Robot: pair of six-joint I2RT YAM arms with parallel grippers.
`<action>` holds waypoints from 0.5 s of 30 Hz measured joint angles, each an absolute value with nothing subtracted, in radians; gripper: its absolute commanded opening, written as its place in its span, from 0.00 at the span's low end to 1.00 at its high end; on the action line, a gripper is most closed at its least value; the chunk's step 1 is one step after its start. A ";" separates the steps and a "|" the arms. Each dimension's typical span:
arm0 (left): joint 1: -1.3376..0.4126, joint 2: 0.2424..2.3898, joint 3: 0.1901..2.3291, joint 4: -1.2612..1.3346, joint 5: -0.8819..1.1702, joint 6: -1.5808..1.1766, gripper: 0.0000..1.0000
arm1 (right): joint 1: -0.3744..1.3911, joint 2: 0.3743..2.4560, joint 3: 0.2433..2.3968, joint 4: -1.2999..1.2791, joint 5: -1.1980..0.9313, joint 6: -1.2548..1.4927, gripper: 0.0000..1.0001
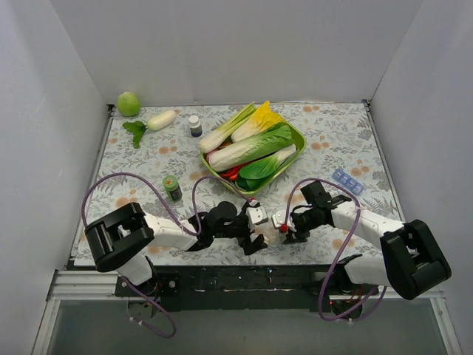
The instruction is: Sort the pills into containers
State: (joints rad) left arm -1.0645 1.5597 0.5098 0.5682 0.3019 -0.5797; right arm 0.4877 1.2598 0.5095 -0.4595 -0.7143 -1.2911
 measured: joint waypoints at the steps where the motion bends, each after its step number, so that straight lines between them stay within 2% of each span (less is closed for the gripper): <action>1: -1.065 1.548 0.508 0.574 0.302 -0.592 0.80 | 0.488 1.262 0.509 -0.456 -0.715 -1.285 0.17; 15: -1.070 1.492 0.479 0.599 0.406 -0.723 0.46 | 0.491 1.287 0.516 -0.421 -0.724 -1.235 0.17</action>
